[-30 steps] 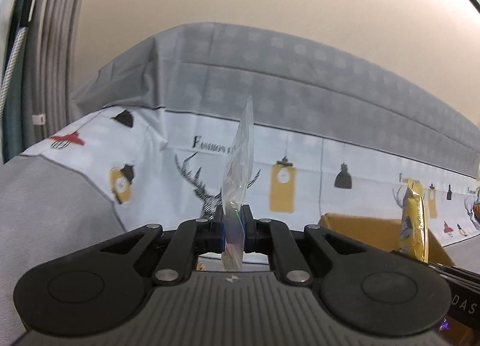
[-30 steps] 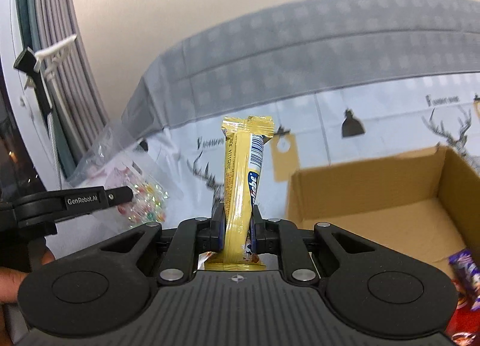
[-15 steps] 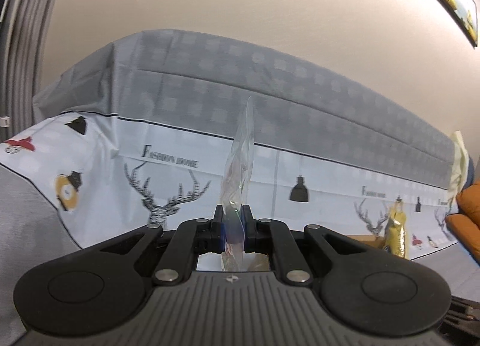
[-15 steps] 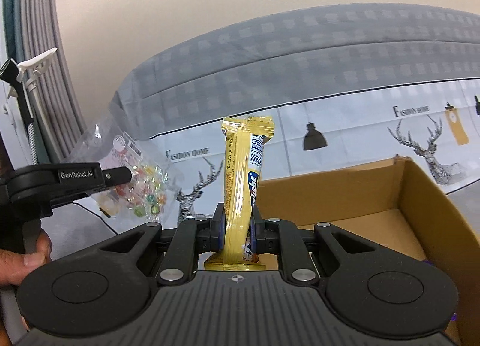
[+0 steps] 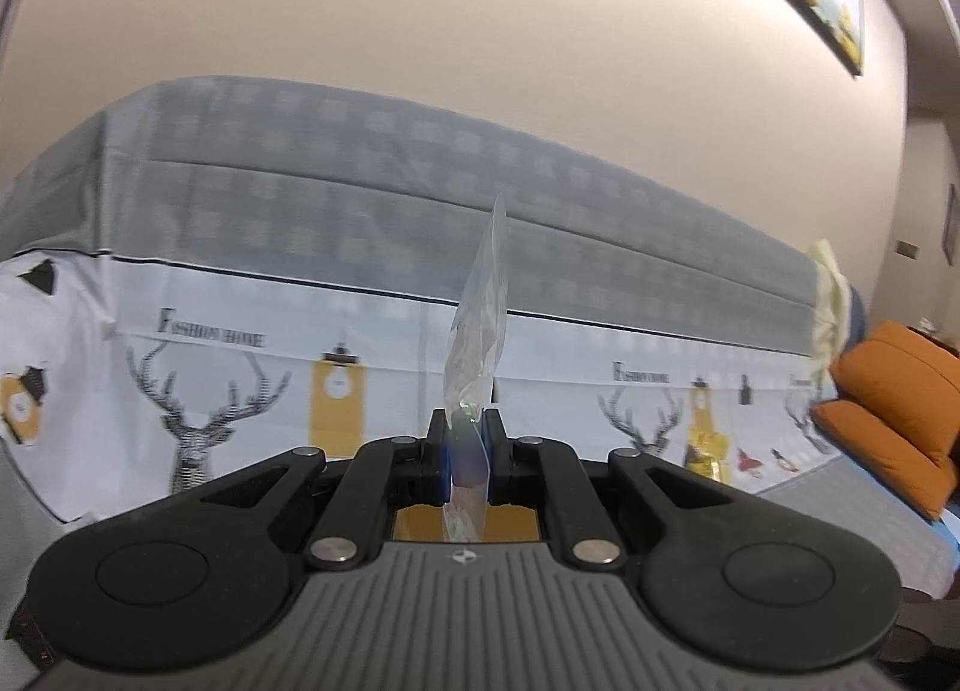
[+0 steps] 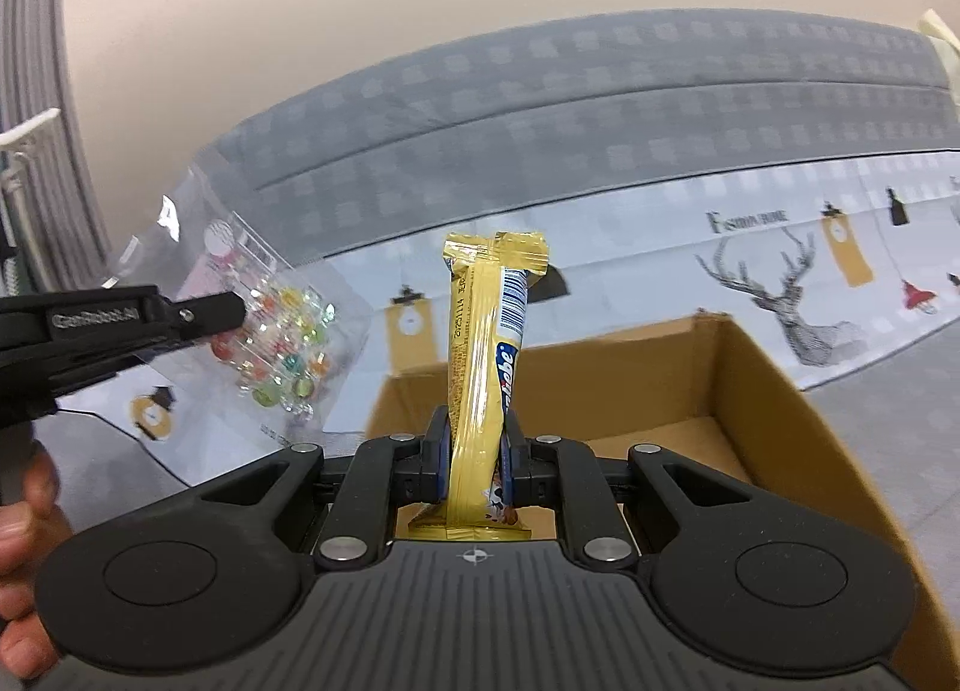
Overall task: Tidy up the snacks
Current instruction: 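Carry candy bag with left gripper toward box while right carries yellow wafer bar, then open both grippers over the box, releasing the candy bag and wafer bar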
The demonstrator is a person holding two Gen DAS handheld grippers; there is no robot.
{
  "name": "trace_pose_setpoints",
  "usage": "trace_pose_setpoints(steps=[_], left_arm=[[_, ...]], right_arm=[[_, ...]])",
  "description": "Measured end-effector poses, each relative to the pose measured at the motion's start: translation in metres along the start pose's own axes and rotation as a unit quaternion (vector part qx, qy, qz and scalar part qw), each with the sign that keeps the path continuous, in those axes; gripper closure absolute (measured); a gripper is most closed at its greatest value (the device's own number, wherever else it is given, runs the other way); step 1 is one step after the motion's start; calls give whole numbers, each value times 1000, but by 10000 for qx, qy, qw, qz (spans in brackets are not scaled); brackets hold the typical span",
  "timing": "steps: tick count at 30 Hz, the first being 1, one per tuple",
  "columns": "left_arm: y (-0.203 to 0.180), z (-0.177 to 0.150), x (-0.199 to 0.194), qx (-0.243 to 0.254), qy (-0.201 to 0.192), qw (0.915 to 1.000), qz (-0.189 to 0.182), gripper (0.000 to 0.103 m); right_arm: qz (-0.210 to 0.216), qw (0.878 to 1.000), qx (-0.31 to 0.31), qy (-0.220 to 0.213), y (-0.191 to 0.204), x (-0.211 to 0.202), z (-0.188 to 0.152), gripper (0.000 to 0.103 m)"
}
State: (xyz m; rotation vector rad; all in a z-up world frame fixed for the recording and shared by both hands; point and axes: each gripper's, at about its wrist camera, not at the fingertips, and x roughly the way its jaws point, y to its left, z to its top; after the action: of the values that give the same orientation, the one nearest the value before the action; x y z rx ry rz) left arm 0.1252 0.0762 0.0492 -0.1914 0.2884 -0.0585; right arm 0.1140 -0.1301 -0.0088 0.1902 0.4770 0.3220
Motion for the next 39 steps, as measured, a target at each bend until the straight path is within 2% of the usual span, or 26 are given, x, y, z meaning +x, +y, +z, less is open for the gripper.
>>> trace_pose_setpoints(steps=[13,24,35,37,38,39], left_arm=[[-25,-9,14,1,243,9977,-626,93],[-50,-20,29,72,587,9922,-1093,93],[-54,-25,41,-81,973,9851,-1419,92],[-53,-27,48,-200,1239,9802,-1533,81],[-52,-28,51,-243,1336,9789,-1526,60],[-50,-29,54,-269,1391,9800,-1396,39]], right_arm=[[-787,9961,367,159,-32,3,-3,86],[-1109,9928,450,70,-41,0,-3,86],[-1241,9910,482,-97,-42,-1,-2,86],[-1233,9911,488,-110,-41,-1,-2,84],[-1238,9911,485,-108,-40,-1,-3,83],[-1248,9910,476,-91,-38,-1,-3,75]])
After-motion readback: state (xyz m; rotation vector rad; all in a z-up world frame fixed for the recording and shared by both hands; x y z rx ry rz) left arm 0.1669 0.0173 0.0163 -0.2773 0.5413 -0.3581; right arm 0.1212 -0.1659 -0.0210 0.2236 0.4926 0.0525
